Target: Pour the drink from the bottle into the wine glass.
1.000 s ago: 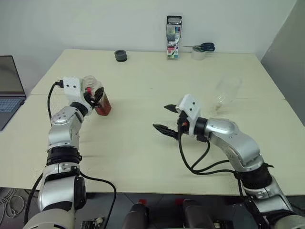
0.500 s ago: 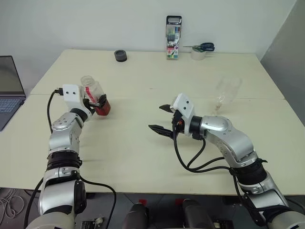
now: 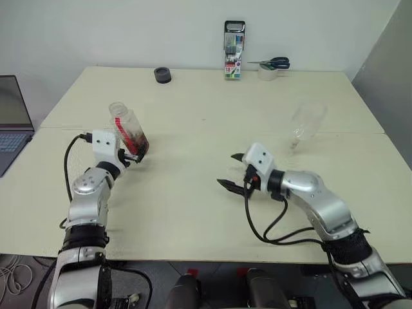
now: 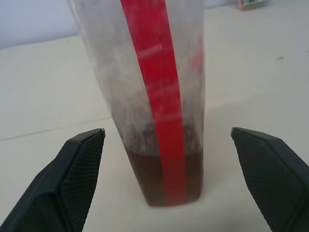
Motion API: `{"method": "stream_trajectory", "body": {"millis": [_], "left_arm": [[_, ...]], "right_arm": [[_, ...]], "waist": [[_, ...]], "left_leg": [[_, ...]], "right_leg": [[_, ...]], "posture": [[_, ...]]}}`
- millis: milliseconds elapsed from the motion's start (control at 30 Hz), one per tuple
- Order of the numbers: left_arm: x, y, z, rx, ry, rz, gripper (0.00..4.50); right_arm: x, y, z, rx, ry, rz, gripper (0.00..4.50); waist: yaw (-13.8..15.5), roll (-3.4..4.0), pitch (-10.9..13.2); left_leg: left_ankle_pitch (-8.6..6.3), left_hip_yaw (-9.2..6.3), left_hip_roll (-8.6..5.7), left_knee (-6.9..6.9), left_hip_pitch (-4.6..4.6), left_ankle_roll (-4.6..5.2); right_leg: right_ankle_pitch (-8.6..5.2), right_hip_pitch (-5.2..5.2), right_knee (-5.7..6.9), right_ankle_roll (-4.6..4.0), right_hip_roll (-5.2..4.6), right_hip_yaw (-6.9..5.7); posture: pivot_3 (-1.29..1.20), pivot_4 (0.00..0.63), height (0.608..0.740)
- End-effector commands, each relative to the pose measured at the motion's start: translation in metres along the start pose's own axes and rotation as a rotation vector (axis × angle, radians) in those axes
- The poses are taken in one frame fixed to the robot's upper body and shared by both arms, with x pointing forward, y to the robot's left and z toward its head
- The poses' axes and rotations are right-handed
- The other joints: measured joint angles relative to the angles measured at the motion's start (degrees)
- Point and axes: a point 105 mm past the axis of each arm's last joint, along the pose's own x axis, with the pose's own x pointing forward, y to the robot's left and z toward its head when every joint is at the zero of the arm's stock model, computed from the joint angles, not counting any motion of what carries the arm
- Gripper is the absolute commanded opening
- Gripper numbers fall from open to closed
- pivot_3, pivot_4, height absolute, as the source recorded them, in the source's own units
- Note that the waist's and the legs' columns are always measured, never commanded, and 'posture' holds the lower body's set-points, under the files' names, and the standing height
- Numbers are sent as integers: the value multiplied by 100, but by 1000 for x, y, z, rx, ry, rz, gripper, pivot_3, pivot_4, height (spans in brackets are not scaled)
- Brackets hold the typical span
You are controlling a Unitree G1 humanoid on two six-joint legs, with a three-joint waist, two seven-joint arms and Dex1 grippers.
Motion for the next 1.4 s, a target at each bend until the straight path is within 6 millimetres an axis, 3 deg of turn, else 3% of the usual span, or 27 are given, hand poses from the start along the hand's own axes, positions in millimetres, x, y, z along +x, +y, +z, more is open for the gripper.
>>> {"method": "stream_trajectory", "body": {"millis": [33, 200, 400, 533, 733, 1100, 1200, 1400], "left_arm": [[-10, 2, 14, 43, -60, 17, 4476], [-29, -12, 9, 42, -46, -43, 4476], [-54, -68, 13, 34, -43, -345, 4476], [-61, -107, 29, 72, -67, -613, 4476], [-61, -133, 48, 97, -88, -858, 4476], [-56, -150, 59, 133, -133, -988, 4476], [-53, -147, 59, 138, -135, -983, 4500], [-52, -138, 56, 134, -126, -948, 4500]], "right_arm": [[-18, -4, 12, -63, -67, -65, 4500], [-44, -12, -4, -7, -77, -216, 4500], [-82, -31, -23, 206, -109, -514, 4500], [-100, -63, -38, 284, -123, -779, 4500], [-96, -102, -50, 324, -124, -925, 4500], [-71, -148, -53, 360, -160, -914, 4500], [-66, -158, -48, 354, -184, -909, 3866], [-60, -155, -44, 353, -200, -873, 1706]], "waist": [[10, 0, 0], [31, -1, 0], [68, 1, 0], [102, 4, 2], [71, 13, 7], [-20, 15, 8], [-22, 17, 9], [-24, 17, 9]], "left_leg": [[0, 0, 1, 1, 0, 1], [-9, -1, 6, 1, 1, 16], [-10, 0, 12, -1, 3, 17], [-11, 12, 6, -2, 30, 18], [-11, 43, 11, -13, 51, 19], [-11, 52, 11, -31, 50, 19], [-11, 53, 10, -31, 50, 19], [-11, 49, 10, -34, 49, 19]], "right_leg": [[0, 0, 2, 0, 0, 0], [0, 4, 0, 0, 1, 0], [0, 15, -5, 0, 0, 3], [0, 39, -12, 0, 10, 0], [-1, 46, -8, -1, 24, 11], [-2, 38, -13, -3, 20, 15], [-2, 37, -12, -3, 20, 16], [-2, 35, -12, -3, 19, 16]], "posture": [[0, 150, 740], [0, 150, 740], [0, 150, 740], [0, 150, 740], [0, 150, 740], [0, 150, 740], [0, 150, 740], [0, 150, 740]]}}
